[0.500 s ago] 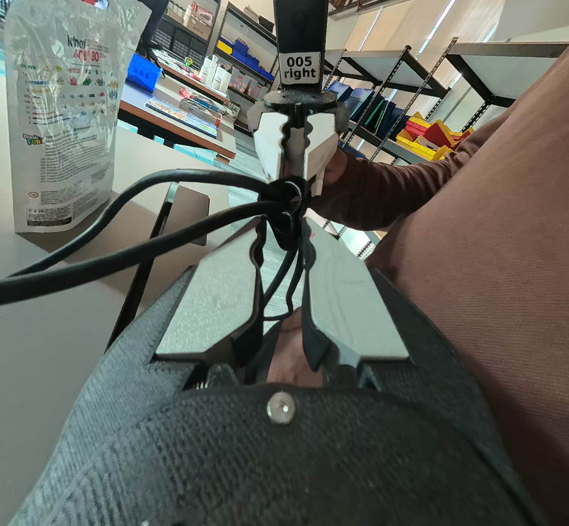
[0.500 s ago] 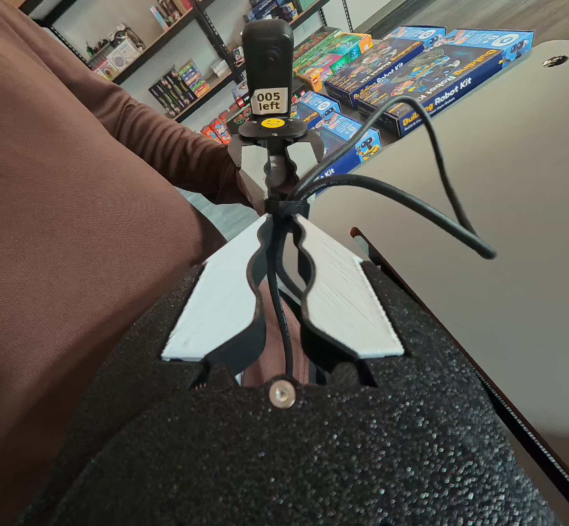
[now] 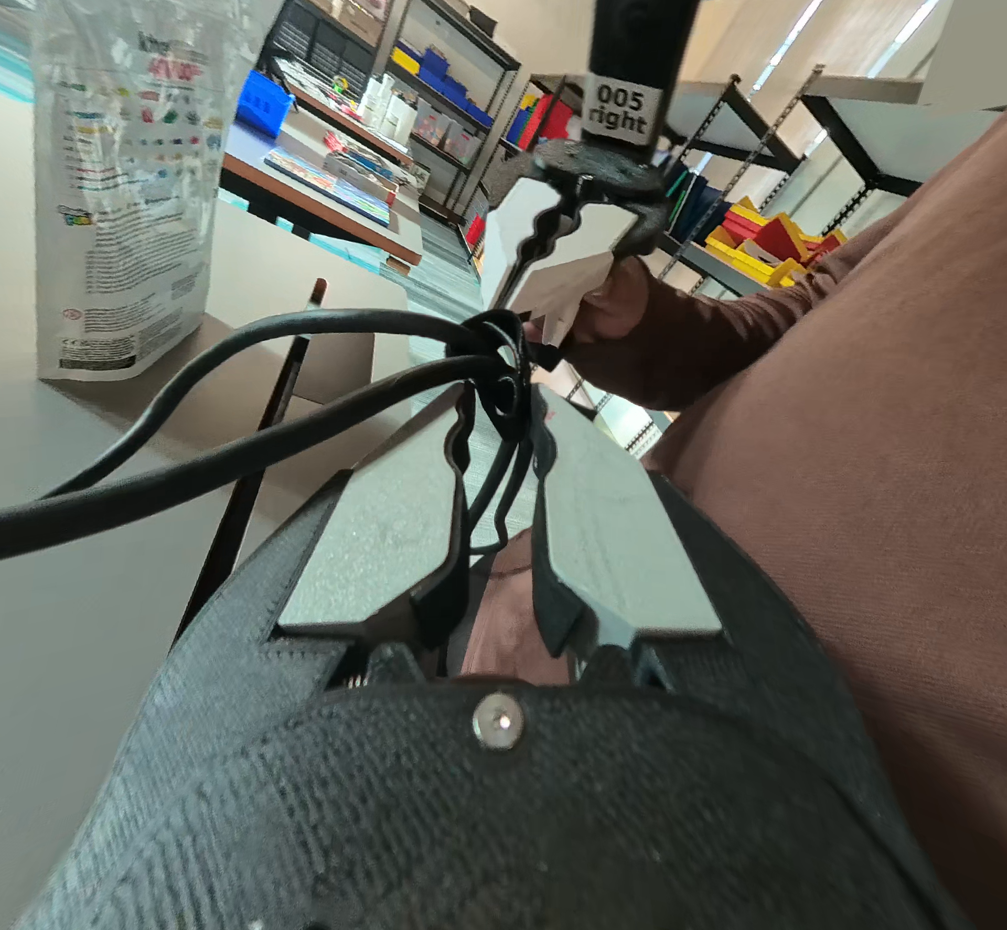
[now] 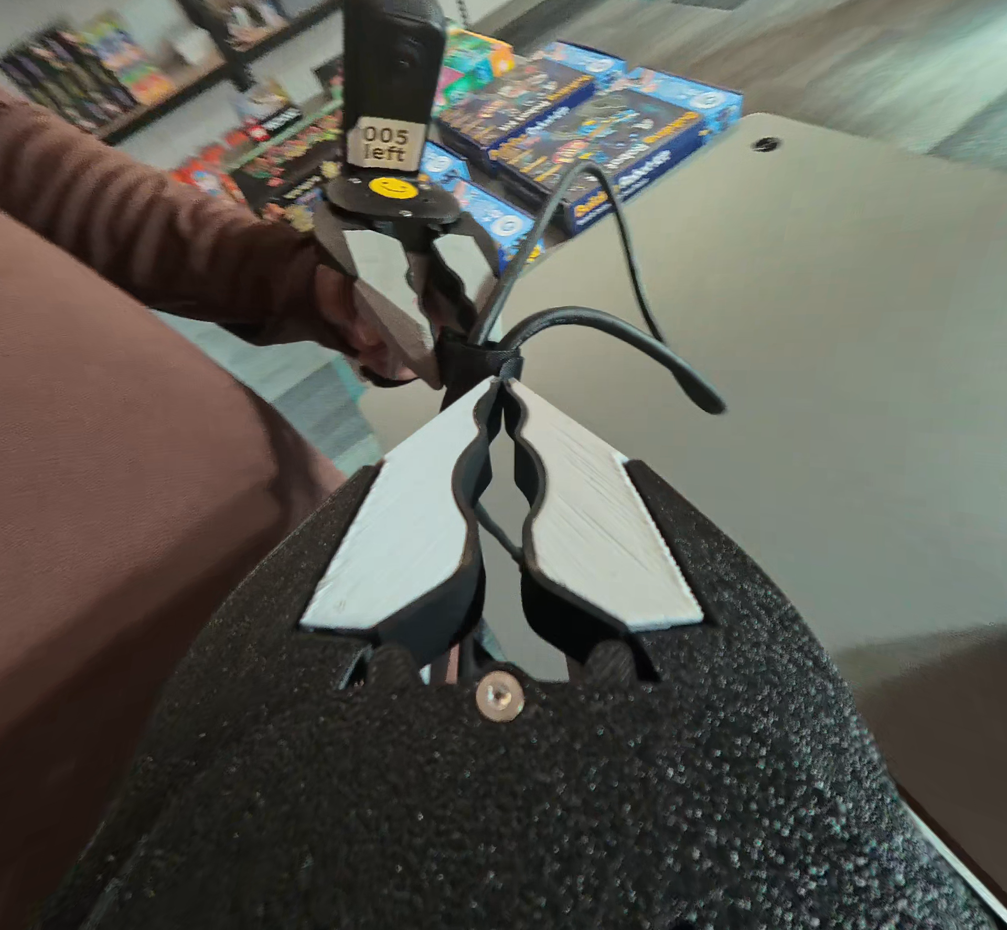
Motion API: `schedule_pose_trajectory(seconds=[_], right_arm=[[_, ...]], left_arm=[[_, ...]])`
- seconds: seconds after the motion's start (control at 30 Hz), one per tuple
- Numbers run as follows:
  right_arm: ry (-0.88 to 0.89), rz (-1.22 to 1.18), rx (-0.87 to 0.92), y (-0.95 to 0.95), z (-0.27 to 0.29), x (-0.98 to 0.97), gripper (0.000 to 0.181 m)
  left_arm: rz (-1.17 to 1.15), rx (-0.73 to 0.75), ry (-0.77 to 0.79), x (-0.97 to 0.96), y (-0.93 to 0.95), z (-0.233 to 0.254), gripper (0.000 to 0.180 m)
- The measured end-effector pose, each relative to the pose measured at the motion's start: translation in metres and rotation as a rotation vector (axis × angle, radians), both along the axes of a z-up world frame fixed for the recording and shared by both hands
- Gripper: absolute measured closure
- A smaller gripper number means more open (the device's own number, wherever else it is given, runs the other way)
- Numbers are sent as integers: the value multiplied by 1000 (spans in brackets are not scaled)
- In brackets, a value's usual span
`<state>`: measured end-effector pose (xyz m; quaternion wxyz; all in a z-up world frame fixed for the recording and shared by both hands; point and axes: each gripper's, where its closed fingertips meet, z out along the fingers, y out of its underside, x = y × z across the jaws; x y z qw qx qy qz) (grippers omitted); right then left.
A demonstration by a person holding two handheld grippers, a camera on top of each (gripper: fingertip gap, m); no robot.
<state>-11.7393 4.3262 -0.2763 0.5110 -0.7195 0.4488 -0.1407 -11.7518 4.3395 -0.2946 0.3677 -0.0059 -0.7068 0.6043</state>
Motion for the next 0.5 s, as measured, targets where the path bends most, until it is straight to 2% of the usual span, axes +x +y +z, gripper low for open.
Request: schedule_pose_trajectory(seconds=[0.07,0.1,0.17,0.2,0.27,0.33,0.4,0.5], right_arm=[[-20,-178,-143,-30,-7,12,181],[-31,-208,-125,-39,-4,14,181],[12,-114,86,-29,6,9,181],[29,-89,122,-27,7,6,181],[26,-51,109,-24,4,0,181],[38,42,188,-10,9,-10,181],[48,87,254,-2,11,-14,165],[66,112,240,6,3,-15,165]], left_arm=[[-27,-29,7,-5,2,3,164],[-41,-40,2,-11,3,4,164],[-42,-6,-28,-18,3,-3,163],[-26,9,-23,-17,1,-7,163],[-1,13,19,-11,0,-10,162],[18,12,31,-7,-1,-9,161],[17,9,31,-6,-1,-8,161],[-1,4,30,-9,-2,-6,161]])
